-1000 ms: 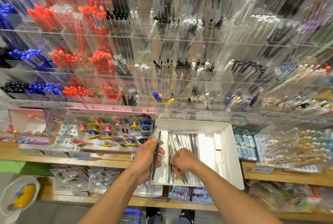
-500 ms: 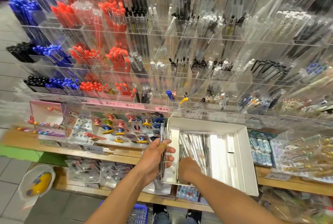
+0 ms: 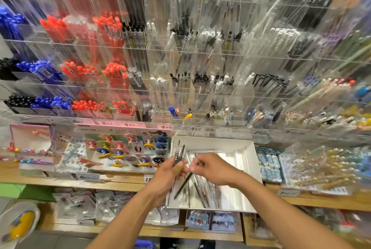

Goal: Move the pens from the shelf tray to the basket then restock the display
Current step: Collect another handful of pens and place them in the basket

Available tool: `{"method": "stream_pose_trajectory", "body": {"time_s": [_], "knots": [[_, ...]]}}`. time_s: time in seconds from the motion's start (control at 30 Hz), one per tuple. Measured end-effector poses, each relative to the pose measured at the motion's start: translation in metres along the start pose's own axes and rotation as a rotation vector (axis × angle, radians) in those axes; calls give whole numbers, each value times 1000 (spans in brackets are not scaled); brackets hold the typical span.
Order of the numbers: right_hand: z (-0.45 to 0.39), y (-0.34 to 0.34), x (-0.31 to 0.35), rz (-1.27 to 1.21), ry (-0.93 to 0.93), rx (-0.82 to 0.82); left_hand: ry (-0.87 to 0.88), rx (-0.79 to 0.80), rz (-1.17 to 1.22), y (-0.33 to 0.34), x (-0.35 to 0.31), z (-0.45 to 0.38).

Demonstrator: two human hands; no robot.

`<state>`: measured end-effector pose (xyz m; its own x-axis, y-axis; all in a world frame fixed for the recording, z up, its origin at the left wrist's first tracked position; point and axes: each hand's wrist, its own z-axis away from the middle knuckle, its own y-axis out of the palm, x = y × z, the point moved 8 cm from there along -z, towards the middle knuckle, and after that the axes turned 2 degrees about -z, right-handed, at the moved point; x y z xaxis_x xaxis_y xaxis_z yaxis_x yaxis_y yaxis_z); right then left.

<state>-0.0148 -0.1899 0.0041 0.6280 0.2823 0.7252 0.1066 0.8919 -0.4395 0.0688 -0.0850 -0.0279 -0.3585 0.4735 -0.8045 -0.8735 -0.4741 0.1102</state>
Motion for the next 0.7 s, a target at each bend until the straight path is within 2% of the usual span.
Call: {"method": "stream_pose_trajectory", "body": {"time_s": [0.07, 0.17, 0.3, 0.37, 0.4, 0.47, 0.57, 0.63, 0.7], "knots": [[-3, -3, 18, -223, -54, 28, 7, 32, -30, 6, -3, 2], [-15, 0, 24, -410, -78, -15, -27, 91, 147, 9, 1, 1], [-31, 11, 8, -668, -57, -76, -63, 76, 225, -3, 14, 1], [-38, 20, -11, -745, 20, -102, -74, 53, 224, -10, 21, 2], [-42, 26, -27, -681, 89, -129, -81, 37, 226, -14, 25, 2], [-51, 39, -62, -335, 251, -148, -89, 2, 239, -20, 32, 3], [-57, 76, -101, 227, 419, 78, -90, -22, 265, -26, 38, 3], [-61, 94, -117, 361, 472, 108, -94, -26, 269, -27, 41, 2], [-69, 103, -124, 369, 465, 62, -100, -33, 264, -28, 43, 1]]}}
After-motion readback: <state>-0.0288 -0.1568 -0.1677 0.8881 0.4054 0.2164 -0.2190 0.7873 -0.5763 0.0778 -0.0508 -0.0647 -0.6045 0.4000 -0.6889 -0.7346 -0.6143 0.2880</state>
